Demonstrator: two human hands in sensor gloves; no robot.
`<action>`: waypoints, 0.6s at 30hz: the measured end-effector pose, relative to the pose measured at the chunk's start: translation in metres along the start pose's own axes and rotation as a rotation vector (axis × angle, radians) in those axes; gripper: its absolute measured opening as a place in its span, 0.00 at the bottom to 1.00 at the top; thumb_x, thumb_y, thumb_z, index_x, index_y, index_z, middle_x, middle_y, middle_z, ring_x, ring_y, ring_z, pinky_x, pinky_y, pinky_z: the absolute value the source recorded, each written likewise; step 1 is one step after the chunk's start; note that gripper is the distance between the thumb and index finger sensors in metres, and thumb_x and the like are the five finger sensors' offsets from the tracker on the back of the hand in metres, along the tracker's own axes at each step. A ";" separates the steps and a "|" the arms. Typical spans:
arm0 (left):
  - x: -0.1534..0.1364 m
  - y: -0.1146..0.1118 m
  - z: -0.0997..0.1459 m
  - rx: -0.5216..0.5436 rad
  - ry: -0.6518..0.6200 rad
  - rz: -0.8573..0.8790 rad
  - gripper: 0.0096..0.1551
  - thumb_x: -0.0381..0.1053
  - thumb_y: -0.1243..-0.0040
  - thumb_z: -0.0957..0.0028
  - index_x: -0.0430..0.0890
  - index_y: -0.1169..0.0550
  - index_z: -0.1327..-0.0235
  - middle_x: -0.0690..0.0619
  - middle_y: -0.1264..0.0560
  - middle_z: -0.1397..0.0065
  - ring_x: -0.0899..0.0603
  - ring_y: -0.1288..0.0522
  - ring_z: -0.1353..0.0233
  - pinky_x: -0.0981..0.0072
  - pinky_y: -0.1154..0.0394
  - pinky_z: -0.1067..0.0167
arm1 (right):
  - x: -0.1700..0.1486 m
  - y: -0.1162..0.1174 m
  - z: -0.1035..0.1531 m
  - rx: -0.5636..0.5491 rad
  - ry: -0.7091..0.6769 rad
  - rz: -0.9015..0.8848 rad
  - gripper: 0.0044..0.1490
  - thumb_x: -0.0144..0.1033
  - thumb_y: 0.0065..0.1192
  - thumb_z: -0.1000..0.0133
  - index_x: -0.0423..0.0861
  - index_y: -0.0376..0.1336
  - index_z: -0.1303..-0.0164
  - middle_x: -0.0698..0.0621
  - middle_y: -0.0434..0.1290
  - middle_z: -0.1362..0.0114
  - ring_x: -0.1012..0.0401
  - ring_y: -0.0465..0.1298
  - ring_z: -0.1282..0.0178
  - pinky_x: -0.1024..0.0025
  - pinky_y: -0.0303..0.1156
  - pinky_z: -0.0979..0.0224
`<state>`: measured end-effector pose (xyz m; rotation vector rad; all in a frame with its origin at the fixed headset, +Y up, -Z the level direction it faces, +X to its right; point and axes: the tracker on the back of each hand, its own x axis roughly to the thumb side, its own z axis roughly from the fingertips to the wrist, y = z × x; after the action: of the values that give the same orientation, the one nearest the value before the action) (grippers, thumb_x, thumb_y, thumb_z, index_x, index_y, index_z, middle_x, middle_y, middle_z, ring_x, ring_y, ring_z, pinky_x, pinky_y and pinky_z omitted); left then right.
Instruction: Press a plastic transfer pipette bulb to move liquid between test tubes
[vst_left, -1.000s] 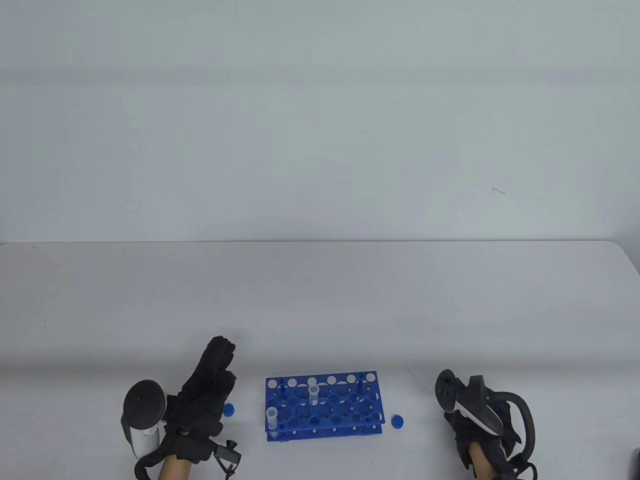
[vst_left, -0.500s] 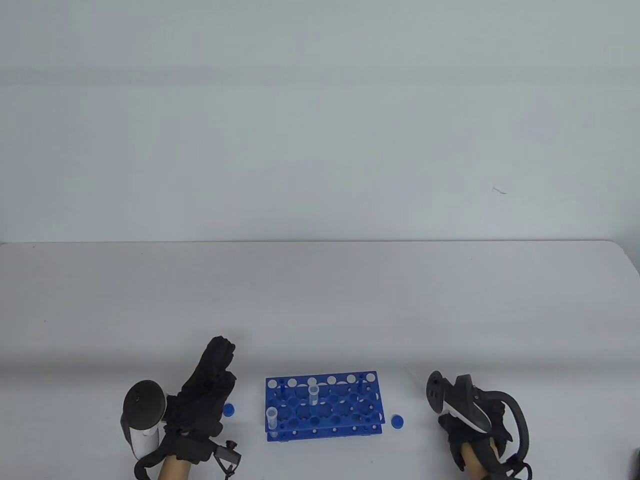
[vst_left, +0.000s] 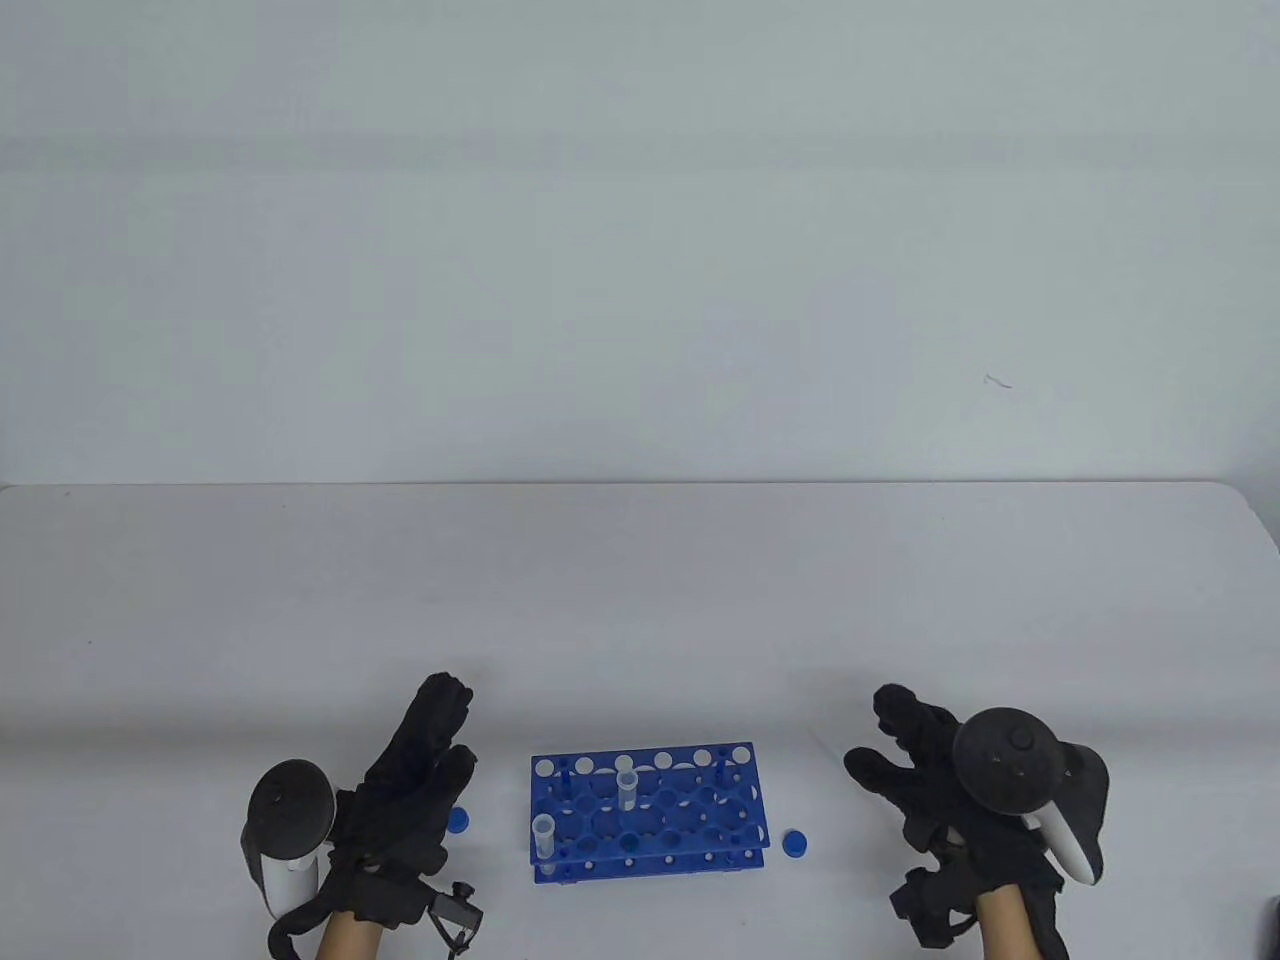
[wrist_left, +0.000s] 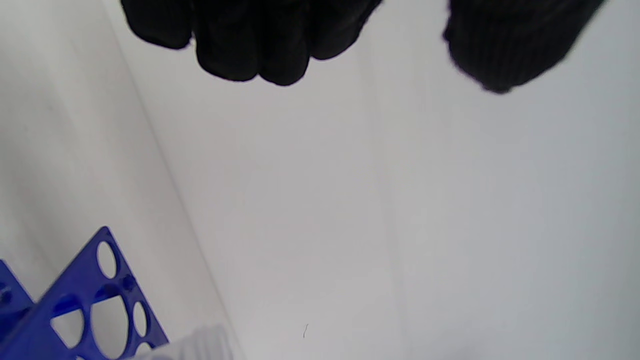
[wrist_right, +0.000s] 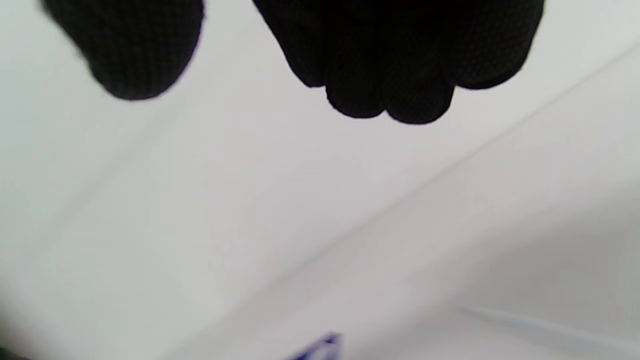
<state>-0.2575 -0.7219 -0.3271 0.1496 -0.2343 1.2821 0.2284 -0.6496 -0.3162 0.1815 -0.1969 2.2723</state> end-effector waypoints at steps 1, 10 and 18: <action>0.000 0.000 0.000 0.000 0.000 -0.010 0.56 0.75 0.51 0.53 0.51 0.48 0.15 0.46 0.44 0.11 0.37 0.43 0.16 0.39 0.45 0.20 | -0.001 0.005 0.002 -0.022 -0.031 -0.079 0.55 0.59 0.65 0.57 0.42 0.55 0.22 0.43 0.65 0.19 0.43 0.67 0.23 0.45 0.65 0.27; -0.001 -0.002 0.001 -0.010 0.001 -0.047 0.56 0.75 0.51 0.53 0.50 0.48 0.14 0.46 0.44 0.11 0.37 0.43 0.16 0.39 0.45 0.20 | -0.039 0.032 0.006 0.051 0.020 -0.181 0.59 0.58 0.66 0.57 0.41 0.50 0.21 0.38 0.58 0.16 0.38 0.58 0.18 0.41 0.58 0.24; -0.001 -0.001 0.001 -0.006 0.010 -0.063 0.56 0.75 0.50 0.53 0.51 0.48 0.15 0.46 0.44 0.11 0.37 0.43 0.16 0.39 0.45 0.20 | -0.035 0.044 0.000 0.104 0.024 -0.115 0.58 0.57 0.66 0.56 0.41 0.51 0.21 0.38 0.58 0.16 0.38 0.58 0.18 0.40 0.58 0.24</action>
<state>-0.2571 -0.7234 -0.3261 0.1445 -0.2237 1.2194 0.2171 -0.7037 -0.3261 0.2145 -0.0547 2.1707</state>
